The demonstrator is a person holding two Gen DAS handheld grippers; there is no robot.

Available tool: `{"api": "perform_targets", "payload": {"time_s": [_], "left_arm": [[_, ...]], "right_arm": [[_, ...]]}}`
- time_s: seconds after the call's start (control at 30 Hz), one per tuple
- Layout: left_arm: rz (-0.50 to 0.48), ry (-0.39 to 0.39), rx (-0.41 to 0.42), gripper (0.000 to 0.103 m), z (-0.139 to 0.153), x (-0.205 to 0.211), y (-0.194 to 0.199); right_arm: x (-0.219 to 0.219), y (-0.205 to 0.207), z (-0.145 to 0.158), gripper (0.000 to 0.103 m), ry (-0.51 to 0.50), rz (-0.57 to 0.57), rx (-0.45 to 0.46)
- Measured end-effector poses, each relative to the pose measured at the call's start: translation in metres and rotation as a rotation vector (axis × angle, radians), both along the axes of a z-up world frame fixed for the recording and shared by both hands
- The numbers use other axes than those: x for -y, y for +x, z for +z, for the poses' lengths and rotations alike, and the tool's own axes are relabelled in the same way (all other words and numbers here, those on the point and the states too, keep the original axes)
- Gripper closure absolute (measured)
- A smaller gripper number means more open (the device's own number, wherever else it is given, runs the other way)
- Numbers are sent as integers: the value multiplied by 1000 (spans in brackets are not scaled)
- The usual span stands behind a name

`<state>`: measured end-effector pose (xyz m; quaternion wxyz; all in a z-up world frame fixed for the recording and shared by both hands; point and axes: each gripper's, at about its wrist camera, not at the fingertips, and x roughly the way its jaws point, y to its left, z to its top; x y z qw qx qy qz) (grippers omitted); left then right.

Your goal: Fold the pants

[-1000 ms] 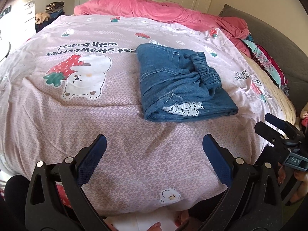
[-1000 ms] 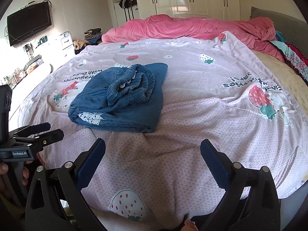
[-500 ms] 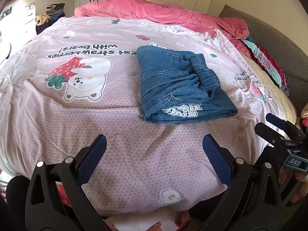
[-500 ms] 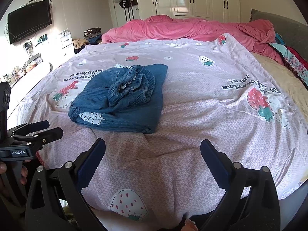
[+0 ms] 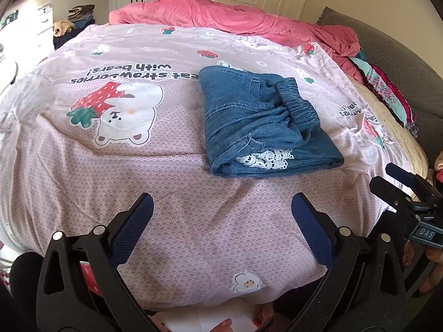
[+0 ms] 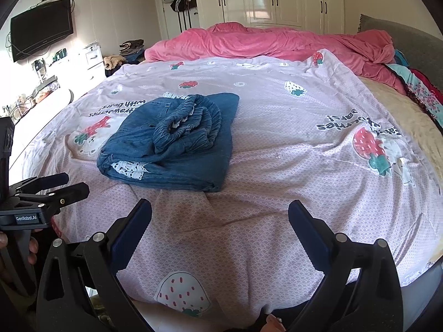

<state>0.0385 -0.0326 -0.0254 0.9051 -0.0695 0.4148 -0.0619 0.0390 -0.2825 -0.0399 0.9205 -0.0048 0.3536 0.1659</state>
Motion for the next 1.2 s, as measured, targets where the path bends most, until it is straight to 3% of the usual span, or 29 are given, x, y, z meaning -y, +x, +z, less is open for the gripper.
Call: {"api": "perform_targets", "payload": {"time_s": [1.2], "left_arm": [[16, 2, -3, 9, 0, -5, 1]], "right_arm": [[2, 2, 0, 4, -17, -15, -3]]}}
